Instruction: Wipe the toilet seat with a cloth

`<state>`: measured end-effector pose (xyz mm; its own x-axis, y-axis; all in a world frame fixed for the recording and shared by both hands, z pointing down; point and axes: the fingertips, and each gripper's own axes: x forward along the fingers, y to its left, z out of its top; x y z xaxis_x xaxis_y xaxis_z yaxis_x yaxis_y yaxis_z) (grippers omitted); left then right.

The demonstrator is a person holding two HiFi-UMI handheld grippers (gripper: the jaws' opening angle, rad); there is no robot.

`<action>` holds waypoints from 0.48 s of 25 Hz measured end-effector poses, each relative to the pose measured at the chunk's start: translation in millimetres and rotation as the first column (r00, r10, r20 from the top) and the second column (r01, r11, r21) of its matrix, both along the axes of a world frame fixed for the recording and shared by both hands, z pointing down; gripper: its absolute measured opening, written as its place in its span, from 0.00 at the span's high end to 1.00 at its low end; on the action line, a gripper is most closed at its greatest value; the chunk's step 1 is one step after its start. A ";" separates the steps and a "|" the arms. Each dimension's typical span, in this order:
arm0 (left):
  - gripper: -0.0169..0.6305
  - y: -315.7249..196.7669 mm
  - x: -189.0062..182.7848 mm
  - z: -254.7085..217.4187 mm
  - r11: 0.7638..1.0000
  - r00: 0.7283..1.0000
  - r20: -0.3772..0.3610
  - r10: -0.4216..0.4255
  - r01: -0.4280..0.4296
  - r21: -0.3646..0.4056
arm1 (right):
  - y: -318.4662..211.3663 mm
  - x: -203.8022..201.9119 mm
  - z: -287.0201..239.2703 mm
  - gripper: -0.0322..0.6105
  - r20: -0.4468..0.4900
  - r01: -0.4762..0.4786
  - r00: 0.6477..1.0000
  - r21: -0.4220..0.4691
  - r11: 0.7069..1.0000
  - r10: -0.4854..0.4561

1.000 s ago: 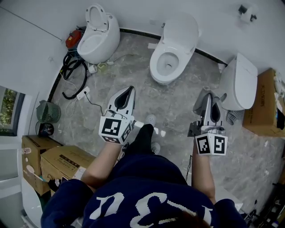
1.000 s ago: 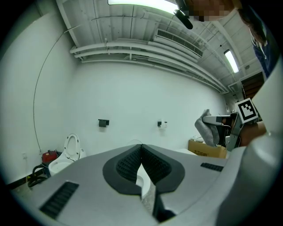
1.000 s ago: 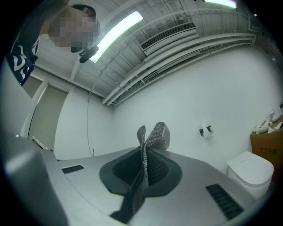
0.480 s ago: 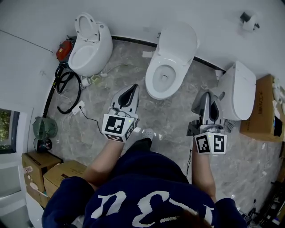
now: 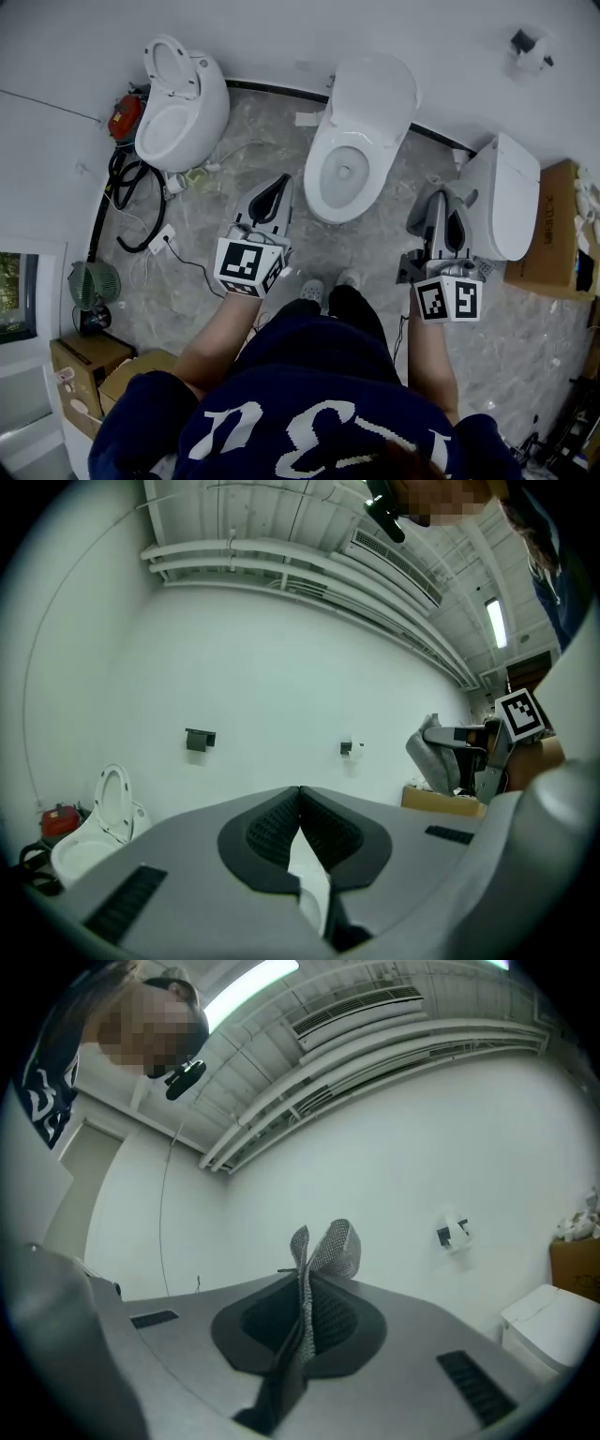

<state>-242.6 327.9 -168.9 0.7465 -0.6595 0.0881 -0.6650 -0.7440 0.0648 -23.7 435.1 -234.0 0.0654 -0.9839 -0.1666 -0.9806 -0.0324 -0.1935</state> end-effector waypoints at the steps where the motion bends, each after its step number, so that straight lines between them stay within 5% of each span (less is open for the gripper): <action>1: 0.96 -5.9 2.0 2.6 1.000 1.000 0.002 -0.004 0.004 -0.005 | -6.3 3.5 1.4 0.91 0.001 0.001 1.000 -0.001 1.000 -0.001; 12: 0.96 -106.5 57.3 15.3 0.993 0.993 0.009 -0.121 0.121 -0.004 | -135.8 73.2 20.3 0.91 0.015 0.125 0.992 -0.001 0.992 -0.125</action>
